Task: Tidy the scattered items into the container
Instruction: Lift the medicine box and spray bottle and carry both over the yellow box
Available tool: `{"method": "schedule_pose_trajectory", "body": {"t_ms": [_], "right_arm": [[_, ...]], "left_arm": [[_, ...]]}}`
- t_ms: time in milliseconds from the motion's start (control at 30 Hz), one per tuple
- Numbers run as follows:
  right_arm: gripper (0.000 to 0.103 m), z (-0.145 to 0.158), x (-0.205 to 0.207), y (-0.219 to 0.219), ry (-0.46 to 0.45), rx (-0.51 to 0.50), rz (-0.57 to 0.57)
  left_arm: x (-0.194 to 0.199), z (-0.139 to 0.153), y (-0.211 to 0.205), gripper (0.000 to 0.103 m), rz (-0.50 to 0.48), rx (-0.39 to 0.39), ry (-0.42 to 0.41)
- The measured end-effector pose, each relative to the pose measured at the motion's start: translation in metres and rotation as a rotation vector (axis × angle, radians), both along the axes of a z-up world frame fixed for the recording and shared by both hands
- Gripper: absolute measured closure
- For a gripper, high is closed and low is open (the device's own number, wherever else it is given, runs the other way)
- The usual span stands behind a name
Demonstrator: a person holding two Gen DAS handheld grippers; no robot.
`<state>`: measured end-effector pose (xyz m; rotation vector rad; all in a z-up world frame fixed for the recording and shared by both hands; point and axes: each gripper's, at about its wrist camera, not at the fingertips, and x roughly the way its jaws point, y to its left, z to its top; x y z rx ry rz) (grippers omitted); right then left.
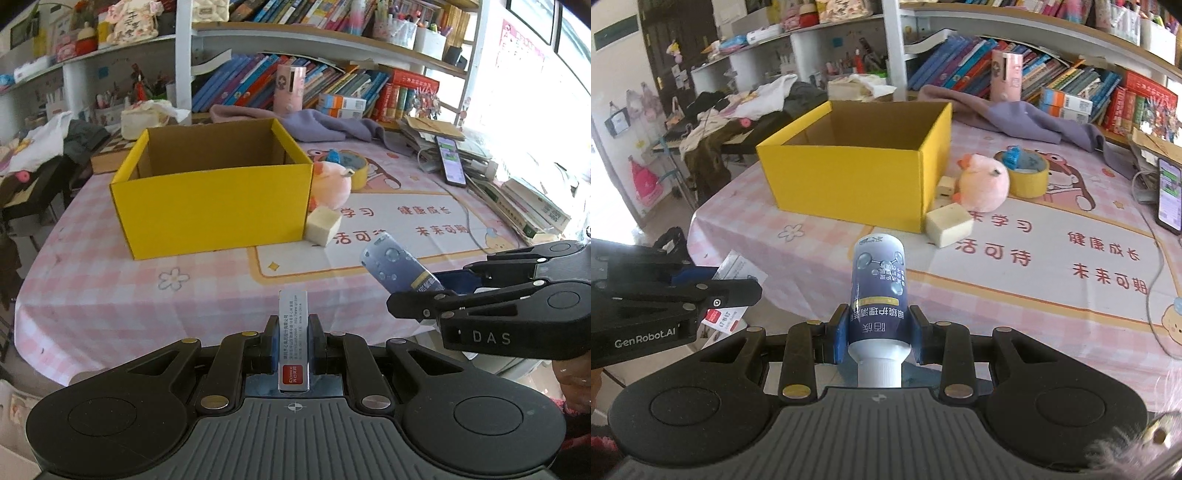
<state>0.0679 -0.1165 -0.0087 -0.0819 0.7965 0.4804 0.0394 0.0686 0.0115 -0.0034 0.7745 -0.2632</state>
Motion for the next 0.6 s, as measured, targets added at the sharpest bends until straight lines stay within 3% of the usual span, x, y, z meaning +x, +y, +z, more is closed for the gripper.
{"method": "schedule_pose_trajectory", "body": {"t_ms": [600], "right_arm": [[0.072,0.004,-0.016,0.021,-0.007,0.003,0.051]], "left_arm": [[-0.011,0.005,0.013,0.09,0.012,0.003,-0.024]]}}
